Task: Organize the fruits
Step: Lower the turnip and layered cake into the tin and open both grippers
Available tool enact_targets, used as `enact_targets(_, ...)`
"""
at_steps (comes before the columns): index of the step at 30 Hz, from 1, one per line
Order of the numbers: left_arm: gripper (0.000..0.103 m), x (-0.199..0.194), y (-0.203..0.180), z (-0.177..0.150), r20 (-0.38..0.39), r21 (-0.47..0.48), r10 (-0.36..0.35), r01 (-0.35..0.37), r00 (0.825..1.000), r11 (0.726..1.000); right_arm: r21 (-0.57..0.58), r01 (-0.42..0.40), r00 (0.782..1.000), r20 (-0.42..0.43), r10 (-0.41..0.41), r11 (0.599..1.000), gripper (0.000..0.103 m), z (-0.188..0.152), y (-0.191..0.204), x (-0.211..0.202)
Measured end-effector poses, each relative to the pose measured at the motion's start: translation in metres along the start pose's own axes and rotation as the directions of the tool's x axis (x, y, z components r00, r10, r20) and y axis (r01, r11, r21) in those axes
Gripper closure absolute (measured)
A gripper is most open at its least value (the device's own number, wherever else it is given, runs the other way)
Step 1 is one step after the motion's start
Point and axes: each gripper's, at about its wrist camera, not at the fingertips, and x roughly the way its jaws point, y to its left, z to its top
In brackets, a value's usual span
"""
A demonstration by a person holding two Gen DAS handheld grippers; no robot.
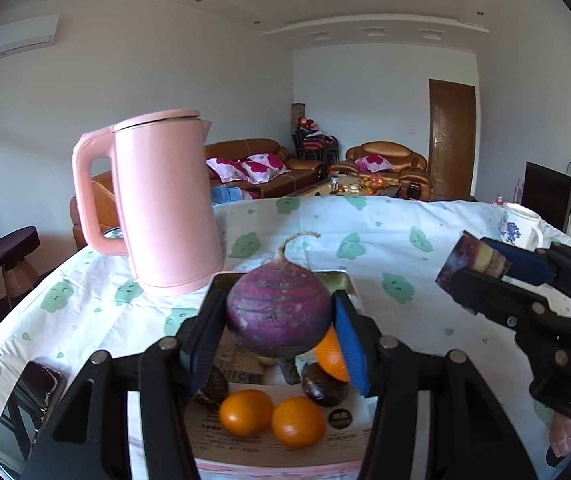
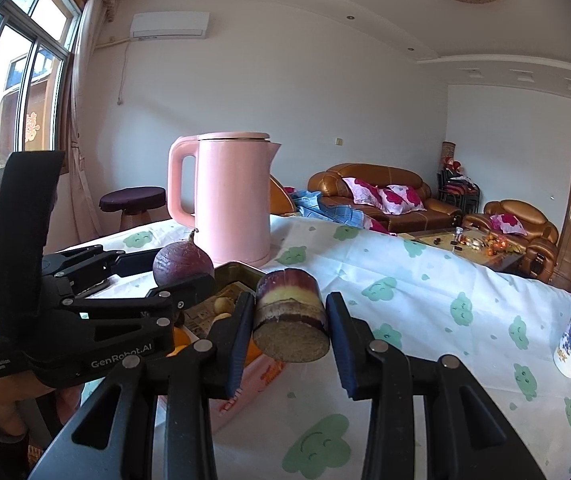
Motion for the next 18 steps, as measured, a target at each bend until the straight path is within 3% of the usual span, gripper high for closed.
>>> enact_targets(18, 0.048, 0.013, 0.035, -0.004, -0.064, -0.013, 0.043, -0.044, 0.997, 0.999, -0.024, -0.074, 0.997, -0.038, 0.073, 0.997, 0.064, 0.003, 0.034, 0.031)
